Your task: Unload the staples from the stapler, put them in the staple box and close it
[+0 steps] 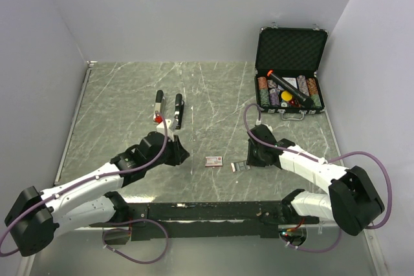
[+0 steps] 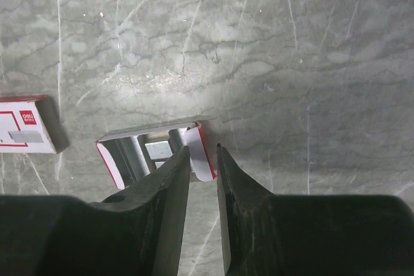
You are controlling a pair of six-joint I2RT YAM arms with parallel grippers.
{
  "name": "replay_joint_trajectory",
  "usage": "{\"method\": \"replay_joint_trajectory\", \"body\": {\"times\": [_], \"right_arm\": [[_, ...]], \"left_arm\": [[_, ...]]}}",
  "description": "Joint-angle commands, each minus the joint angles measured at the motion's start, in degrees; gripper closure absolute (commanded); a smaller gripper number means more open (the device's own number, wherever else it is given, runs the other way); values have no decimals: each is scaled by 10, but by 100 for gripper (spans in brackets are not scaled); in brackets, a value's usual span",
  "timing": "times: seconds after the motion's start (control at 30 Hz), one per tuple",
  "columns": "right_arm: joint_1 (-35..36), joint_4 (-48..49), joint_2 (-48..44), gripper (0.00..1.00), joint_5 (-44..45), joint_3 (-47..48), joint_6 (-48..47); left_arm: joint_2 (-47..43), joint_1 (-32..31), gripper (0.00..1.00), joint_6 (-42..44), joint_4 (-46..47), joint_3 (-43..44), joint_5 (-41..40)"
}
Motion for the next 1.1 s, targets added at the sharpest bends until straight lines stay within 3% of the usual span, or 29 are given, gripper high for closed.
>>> {"method": "replay_joint_trajectory", "body": {"times": [0.0, 1.07], "right_arm": [[-5, 16, 1, 68, 1, -7, 13], [-5, 45, 2, 69, -28, -22, 20]], "left_arm": [[5, -6, 78, -13, 29, -2, -7], [14, -25, 79, -16, 28, 3, -24]]}}
